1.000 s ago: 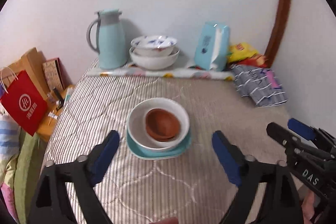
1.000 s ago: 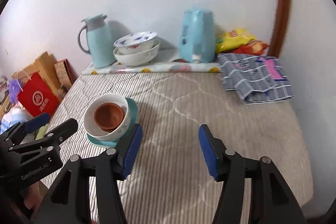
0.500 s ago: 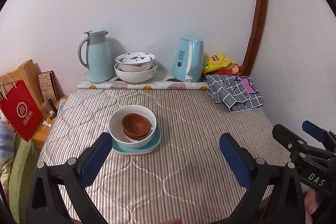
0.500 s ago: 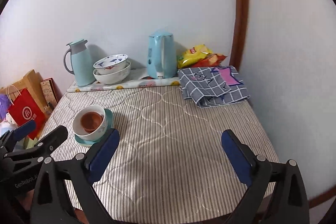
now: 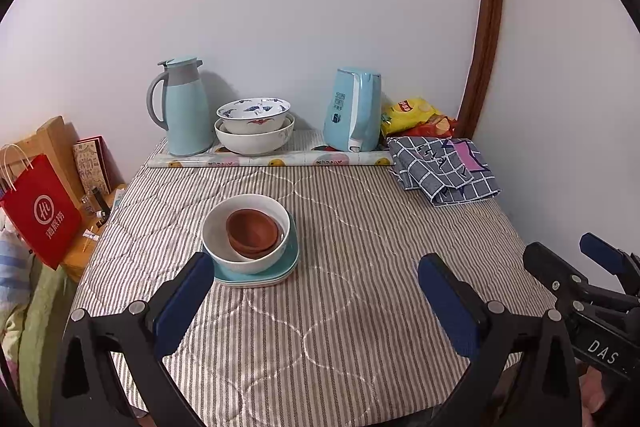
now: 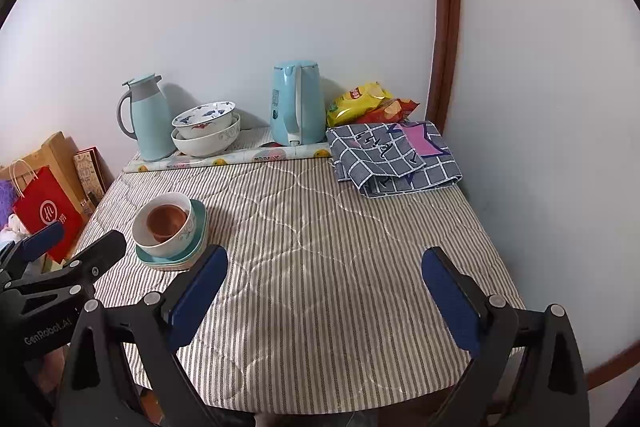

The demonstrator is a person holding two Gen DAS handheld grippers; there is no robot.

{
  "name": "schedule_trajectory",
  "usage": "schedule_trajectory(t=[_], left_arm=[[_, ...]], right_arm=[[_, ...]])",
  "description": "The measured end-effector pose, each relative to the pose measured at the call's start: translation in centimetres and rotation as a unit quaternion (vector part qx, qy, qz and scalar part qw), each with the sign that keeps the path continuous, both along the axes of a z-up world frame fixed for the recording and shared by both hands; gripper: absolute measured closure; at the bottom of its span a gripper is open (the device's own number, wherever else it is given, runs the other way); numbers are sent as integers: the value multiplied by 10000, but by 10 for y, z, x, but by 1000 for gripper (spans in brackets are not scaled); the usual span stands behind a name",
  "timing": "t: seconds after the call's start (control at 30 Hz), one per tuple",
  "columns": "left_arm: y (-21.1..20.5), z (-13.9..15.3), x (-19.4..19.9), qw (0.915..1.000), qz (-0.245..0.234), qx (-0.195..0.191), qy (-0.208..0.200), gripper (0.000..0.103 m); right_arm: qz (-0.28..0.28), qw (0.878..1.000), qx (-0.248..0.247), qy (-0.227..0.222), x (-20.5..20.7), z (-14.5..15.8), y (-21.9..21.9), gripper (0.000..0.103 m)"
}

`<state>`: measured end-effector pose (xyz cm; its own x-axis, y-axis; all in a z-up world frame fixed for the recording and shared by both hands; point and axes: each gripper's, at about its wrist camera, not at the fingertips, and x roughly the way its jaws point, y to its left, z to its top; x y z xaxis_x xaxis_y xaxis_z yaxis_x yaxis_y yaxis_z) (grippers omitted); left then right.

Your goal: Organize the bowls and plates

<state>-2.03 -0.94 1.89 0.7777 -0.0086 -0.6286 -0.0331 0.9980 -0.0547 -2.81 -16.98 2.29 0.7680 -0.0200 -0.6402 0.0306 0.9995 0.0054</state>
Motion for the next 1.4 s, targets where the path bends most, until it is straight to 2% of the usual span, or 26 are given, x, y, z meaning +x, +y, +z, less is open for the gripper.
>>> schedule_trajectory(t=[1.4], left_arm=[[-1, -6, -3, 10000, 22, 33, 61, 0]], right_arm=[[-54, 10000, 29, -67, -11, 2, -9, 6]])
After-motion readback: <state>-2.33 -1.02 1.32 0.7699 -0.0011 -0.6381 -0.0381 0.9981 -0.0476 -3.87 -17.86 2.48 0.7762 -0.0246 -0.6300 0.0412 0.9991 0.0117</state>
